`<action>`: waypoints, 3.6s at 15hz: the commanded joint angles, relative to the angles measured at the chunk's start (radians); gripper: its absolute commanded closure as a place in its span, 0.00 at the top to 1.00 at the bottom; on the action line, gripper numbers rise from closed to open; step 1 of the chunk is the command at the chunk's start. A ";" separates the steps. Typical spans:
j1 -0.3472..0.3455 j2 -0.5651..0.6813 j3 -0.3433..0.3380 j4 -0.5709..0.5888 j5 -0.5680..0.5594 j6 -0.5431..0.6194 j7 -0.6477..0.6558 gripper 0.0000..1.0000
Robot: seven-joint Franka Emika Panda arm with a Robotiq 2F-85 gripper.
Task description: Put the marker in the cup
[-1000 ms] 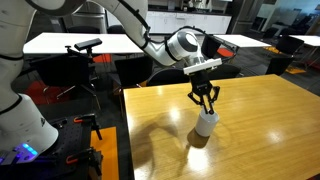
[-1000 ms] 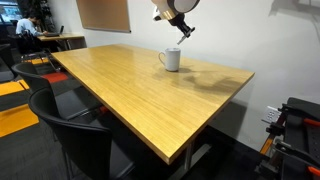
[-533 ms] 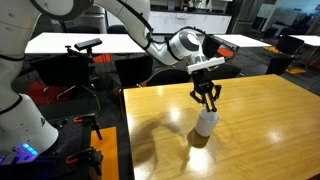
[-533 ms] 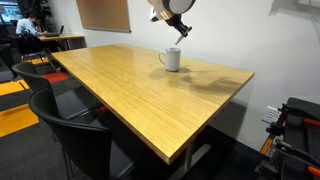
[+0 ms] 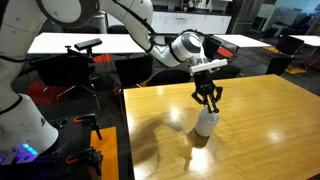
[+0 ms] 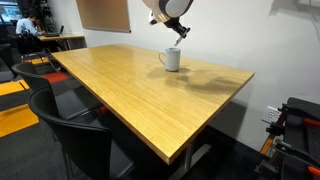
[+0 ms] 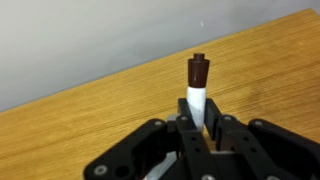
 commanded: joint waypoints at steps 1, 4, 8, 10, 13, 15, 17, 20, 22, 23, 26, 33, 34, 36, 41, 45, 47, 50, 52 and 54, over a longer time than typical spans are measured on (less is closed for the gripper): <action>0.007 0.045 0.000 0.072 -0.006 -0.057 -0.043 0.05; 0.010 0.067 -0.001 0.096 -0.005 -0.071 -0.053 0.05; 0.014 0.099 0.000 0.130 -0.002 -0.085 -0.052 0.05; 0.016 0.112 0.001 0.144 -0.001 -0.085 -0.049 0.05; 0.018 0.127 0.001 0.163 0.002 -0.082 -0.048 0.05; 0.020 0.136 0.001 0.175 0.004 -0.083 -0.049 0.05; 0.022 0.140 0.001 0.181 0.006 -0.081 -0.044 0.44; 0.023 0.133 0.002 0.179 0.010 -0.081 -0.041 0.61; 0.024 0.123 -0.001 0.174 0.008 -0.082 -0.032 0.77; 0.025 0.116 -0.002 0.170 0.006 -0.082 -0.028 0.83; 0.026 0.074 -0.009 0.131 -0.005 -0.074 0.001 1.00; 0.009 -0.090 -0.011 -0.006 0.006 -0.037 0.138 1.00; 0.004 -0.116 -0.007 -0.028 0.018 -0.036 0.175 1.00; -0.011 -0.175 0.002 -0.085 0.055 -0.028 0.254 1.00; -0.046 -0.315 0.014 -0.238 0.186 0.029 0.429 1.00; -0.062 -0.453 0.010 -0.400 0.305 0.157 0.520 1.00; -0.067 -0.518 0.003 -0.483 0.361 0.246 0.550 1.00; -0.073 -0.601 -0.004 -0.596 0.474 0.377 0.565 1.00; -0.073 -0.641 -0.009 -0.658 0.566 0.456 0.564 1.00; -0.074 -0.670 -0.009 -0.718 0.668 0.549 0.544 1.00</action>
